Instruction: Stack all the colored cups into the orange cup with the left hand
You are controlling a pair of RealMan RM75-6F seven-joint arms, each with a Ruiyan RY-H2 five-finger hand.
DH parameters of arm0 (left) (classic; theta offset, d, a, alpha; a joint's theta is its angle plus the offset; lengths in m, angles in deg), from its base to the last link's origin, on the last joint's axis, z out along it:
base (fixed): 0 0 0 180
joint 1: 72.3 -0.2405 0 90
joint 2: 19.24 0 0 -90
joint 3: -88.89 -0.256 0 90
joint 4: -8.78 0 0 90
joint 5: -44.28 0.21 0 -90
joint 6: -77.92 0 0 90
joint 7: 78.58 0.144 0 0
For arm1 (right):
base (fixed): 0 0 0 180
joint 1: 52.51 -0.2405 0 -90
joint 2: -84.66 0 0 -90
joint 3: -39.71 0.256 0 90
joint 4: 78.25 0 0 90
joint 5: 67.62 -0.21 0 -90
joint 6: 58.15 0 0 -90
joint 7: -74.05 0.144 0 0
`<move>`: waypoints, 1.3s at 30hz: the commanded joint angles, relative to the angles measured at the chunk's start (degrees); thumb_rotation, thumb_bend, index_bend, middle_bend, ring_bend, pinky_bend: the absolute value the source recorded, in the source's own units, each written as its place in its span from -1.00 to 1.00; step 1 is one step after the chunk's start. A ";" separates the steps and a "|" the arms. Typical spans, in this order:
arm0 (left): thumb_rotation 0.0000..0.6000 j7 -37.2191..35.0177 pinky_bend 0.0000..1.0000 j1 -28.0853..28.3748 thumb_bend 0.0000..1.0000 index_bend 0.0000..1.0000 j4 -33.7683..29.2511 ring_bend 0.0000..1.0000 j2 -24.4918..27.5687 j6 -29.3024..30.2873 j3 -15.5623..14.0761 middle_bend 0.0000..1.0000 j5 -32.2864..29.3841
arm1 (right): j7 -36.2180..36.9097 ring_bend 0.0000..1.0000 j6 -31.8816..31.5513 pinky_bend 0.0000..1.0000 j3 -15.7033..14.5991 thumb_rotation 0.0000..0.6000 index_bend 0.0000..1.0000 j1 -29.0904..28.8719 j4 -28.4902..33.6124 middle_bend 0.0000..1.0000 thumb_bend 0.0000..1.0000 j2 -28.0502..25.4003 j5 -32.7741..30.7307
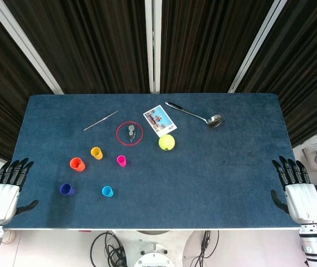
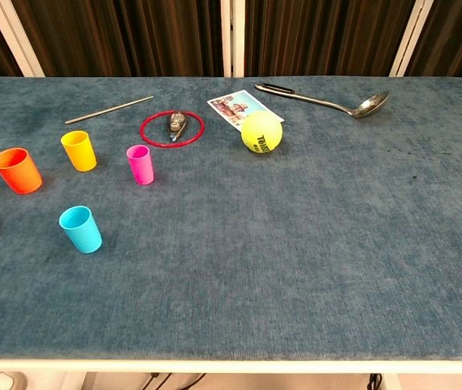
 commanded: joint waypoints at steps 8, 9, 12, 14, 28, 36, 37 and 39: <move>1.00 -0.55 -1.00 -0.24 -0.88 -0.95 -0.52 -1.00 -0.51 0.32 -0.53 -0.97 0.52 | 2.03 -1.00 -0.39 -1.00 -0.15 1.00 -1.00 0.36 -1.53 -1.00 -0.35 -0.26 0.22; 1.00 -0.76 -1.00 -0.22 -0.88 -0.95 -0.75 -1.00 -0.42 0.30 -0.64 -0.97 0.70 | 2.22 -1.00 -0.49 -1.00 -0.24 1.00 -1.00 0.44 -1.60 -1.00 -0.35 -0.31 0.34; 1.00 -2.22 -1.00 0.14 -0.88 -0.95 -2.06 -1.00 0.18 0.21 -0.93 -0.97 1.90 | 3.15 -1.00 -0.95 -1.00 -0.35 1.00 -1.00 0.67 -2.16 -1.00 -0.35 -0.45 0.71; 1.00 -2.91 -1.00 0.66 -0.88 -0.95 -2.91 -1.00 0.77 -0.05 -1.07 -0.97 3.00 | 3.59 -1.00 -1.25 -1.00 -0.24 1.00 -1.00 0.87 -2.38 -1.00 -0.35 -0.59 0.50; 1.00 -1.41 -1.00 3.39 -0.86 -0.91 -4.42 -1.00 -0.77 -7.72 -4.37 -0.97 4.46 | 4.50 -1.00 -2.54 -1.00 1.41 1.00 -1.00 0.24 -2.18 -1.00 -0.34 -1.65 1.20; 1.00 -1.18 -1.00 5.99 -0.68 -0.82 -1.61 -0.99 -3.47 -13.68 -4.34 -0.93 1.83 | 4.97 -1.00 -3.05 -1.00 1.62 1.00 -1.00 0.57 -2.62 -1.00 -0.32 -1.63 0.75; 1.00 -1.07 -1.00 6.38 -0.68 -0.80 -1.26 -0.97 -3.81 -14.42 -4.14 -0.91 1.29 | 5.12 -1.00 -3.17 -1.00 1.66 1.00 -1.00 0.65 -2.76 -1.00 -0.32 -1.61 0.66; 1.00 -1.05 -1.00 7.28 -0.67 -0.76 -0.78 -0.89 -4.43 -16.24 -3.83 -0.83 0.06 | 5.45 -1.00 -3.33 -1.00 1.77 1.00 -1.00 0.78 -2.93 -1.00 -0.32 -1.68 0.41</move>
